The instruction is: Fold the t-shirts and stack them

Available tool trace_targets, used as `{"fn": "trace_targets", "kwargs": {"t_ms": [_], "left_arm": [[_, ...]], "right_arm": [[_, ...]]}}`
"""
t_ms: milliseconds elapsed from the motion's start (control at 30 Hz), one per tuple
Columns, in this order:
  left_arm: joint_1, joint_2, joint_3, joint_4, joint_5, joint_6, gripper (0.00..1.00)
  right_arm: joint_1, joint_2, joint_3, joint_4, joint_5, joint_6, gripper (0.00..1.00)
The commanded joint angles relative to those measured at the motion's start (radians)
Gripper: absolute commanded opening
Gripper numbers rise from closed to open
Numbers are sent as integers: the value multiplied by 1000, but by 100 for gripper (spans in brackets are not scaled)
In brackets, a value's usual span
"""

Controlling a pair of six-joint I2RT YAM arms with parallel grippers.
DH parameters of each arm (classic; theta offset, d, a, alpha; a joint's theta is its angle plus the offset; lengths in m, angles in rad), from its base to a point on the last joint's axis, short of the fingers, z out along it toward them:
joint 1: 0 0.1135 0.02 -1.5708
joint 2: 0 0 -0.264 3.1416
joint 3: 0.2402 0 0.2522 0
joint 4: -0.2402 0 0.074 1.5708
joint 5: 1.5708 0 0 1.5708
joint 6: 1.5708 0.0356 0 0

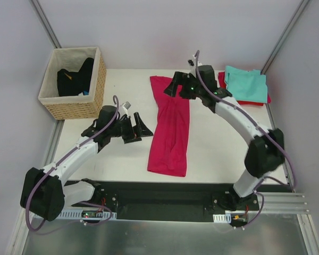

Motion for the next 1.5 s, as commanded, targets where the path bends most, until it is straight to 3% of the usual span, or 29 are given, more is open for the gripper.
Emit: {"fn": "trace_targets", "kwargs": {"t_ms": [0,200,333,500,733,1000,1467], "left_arm": [[-9,-107,-95,24,21,-26,86],[-104,-221,-241,57,-54,-88,87],[-146,-204,-316,140,-56,-117,87],[-175,-157,-392,224,-36,-137,86],[-175,-111,-467,327,-28,-151,87],[-204,12,-488,451,-23,-175,86],[-230,119,-514,553,-16,-189,84]], "right_arm": [[44,-213,-159,-185,99,-74,96],[140,-511,-510,-185,215,-4,96],[182,-661,-717,-204,310,39,96],[191,-866,-858,-276,393,85,97],[194,-1058,-1032,-311,344,191,99],[212,-1089,-1136,-297,303,254,93],[384,-933,-1213,-89,326,391,87]]}}
